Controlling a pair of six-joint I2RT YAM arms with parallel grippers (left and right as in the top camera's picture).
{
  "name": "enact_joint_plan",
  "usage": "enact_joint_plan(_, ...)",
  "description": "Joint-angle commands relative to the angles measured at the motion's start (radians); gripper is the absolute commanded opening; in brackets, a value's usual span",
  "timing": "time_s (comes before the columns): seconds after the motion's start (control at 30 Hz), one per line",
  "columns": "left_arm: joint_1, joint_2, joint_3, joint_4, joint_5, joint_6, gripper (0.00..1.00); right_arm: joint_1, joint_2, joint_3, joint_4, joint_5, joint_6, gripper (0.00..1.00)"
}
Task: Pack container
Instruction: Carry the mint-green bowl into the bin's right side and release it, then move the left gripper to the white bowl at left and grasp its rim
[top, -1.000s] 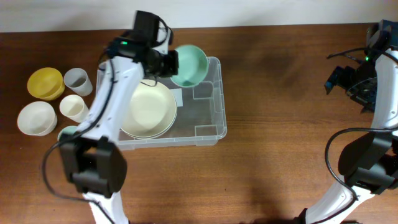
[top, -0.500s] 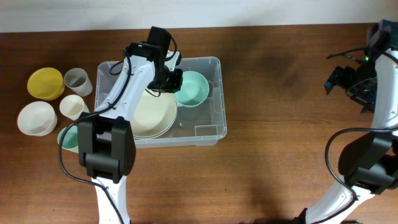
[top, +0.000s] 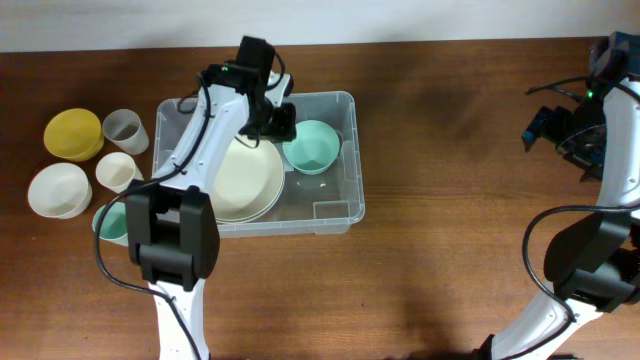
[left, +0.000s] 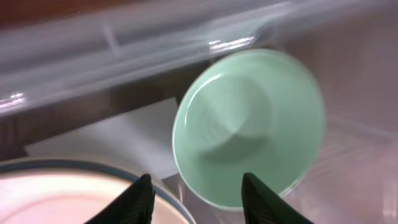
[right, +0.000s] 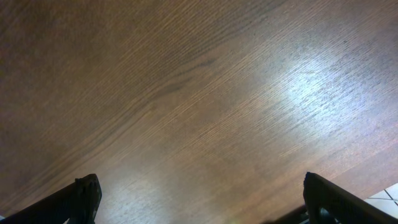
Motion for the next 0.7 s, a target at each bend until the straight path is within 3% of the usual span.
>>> enact_joint_plan(0.0,0.048,-0.005,0.227,-0.079,0.013,0.014,0.5,-0.004,-0.011,0.0,0.0,0.005,-0.003,0.99)
enact_joint_plan(0.03,0.065,-0.005,0.296,-0.122,-0.005,0.013,0.57,-0.004,-0.011,0.0,0.0,0.005,-0.003,0.99)
enact_joint_plan(0.1,0.105,-0.005,0.429,-0.204,-0.068,0.013,0.99,-0.004,-0.011,0.0,0.0,0.005,-0.003,0.99)
enact_joint_plan(0.27,0.255,-0.005,0.713,-0.362,-0.208,0.009,0.99,-0.004,-0.011,0.0,0.0,0.005,-0.003,0.98)
enact_joint_plan(0.37,0.384,-0.005,0.815,-0.431,-0.214,-0.079,0.99,-0.004,-0.011,0.0,0.0,0.005,-0.003,0.99)
enact_joint_plan(0.67,0.777,0.021,0.752,-0.594,-0.212,-0.43,0.99,-0.004,-0.011,0.0,0.0,0.005,-0.003,0.99)
